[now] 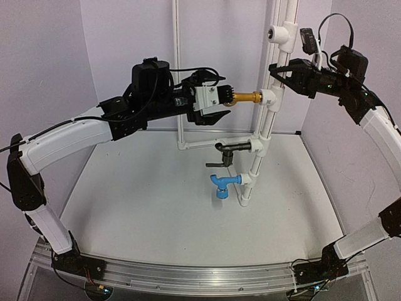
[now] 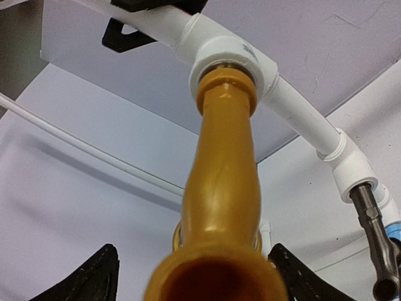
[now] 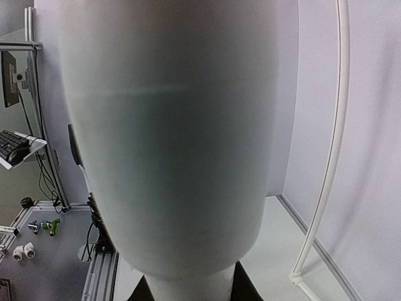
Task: Install the water faucets
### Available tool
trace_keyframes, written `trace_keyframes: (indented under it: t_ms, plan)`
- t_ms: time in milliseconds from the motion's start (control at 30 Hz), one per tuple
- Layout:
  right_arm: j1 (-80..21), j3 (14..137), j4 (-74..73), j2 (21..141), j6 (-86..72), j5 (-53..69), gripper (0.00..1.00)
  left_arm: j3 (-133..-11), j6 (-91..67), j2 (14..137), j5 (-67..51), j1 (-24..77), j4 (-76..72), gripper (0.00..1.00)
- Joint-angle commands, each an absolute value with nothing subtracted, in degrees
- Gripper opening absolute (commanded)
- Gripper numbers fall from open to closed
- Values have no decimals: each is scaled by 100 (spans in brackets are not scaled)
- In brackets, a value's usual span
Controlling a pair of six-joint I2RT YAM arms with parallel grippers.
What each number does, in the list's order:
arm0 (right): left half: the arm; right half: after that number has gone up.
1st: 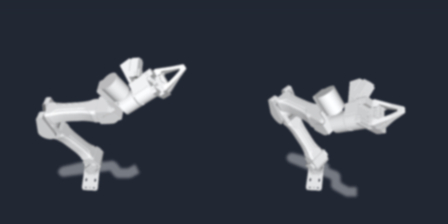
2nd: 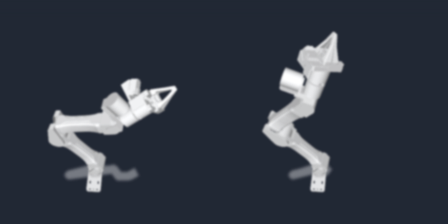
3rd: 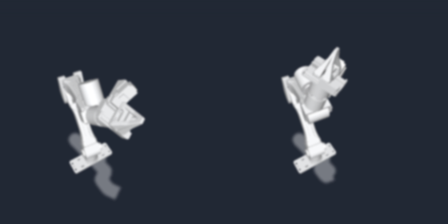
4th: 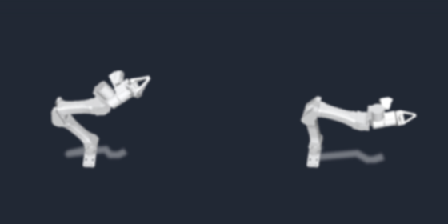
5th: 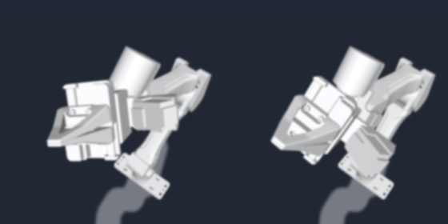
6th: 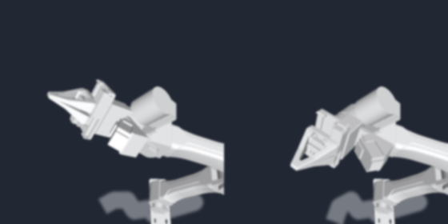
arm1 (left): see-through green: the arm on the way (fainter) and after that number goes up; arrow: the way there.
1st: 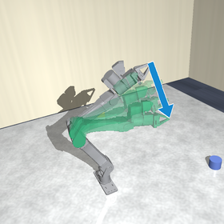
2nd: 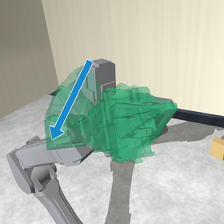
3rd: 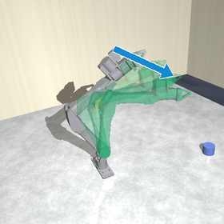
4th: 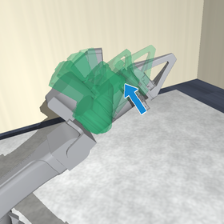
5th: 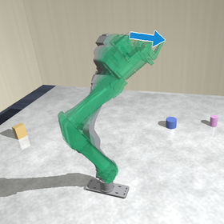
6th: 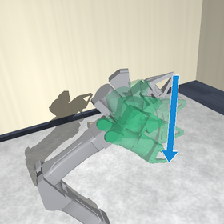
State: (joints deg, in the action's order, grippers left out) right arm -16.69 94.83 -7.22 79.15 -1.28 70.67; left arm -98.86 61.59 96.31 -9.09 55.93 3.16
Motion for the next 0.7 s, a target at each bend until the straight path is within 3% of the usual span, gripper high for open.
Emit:
trace_keyframes:
  t_ms: [0,200,300,400,533,667]
  plan:
    - [-1655,9356,-1958,8112,-835,7144,0,-9601,5728,8826,-456,5878,869,90]
    - [-1650,9354,-1957,8112,-804,7106,0,-8734,4516,8002,729,6333,1887,100]
    - [-1658,9328,-1951,8121,-791,7101,0,-8754,2765,7693,1334,6337,2240,100]
    - [-1652,9320,-1951,8156,-795,7101,0,-9758,557,8045,1837,6210,3406,100]
    - [-1653,9363,-1940,8238,-797,7102,0,-11466,-1926,8919,359,5534,4997,100]
    - [-1654,9468,-1942,8331,-817,7108,0,-11622,-3616,9149,-1235,5114,4360,100]
